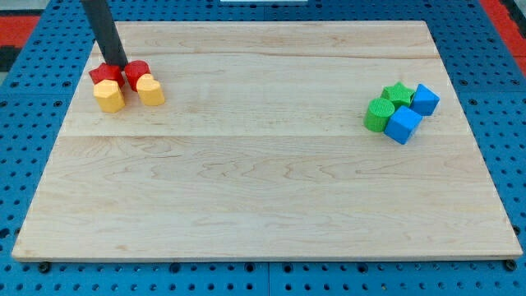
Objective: Move the red star and yellow hexagon slightly down
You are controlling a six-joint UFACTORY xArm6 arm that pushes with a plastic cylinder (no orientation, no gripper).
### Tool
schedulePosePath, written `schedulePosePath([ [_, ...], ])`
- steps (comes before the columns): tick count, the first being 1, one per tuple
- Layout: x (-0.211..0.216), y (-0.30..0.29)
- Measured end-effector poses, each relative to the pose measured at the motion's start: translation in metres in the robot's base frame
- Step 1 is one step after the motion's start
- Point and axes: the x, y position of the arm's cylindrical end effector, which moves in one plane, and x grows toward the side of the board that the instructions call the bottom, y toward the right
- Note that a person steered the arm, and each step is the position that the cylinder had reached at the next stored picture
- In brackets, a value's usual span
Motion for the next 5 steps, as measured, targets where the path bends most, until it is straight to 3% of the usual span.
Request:
schedulePosePath([
  [4, -0.013, 0.002],
  [5, -0.016, 0.034],
])
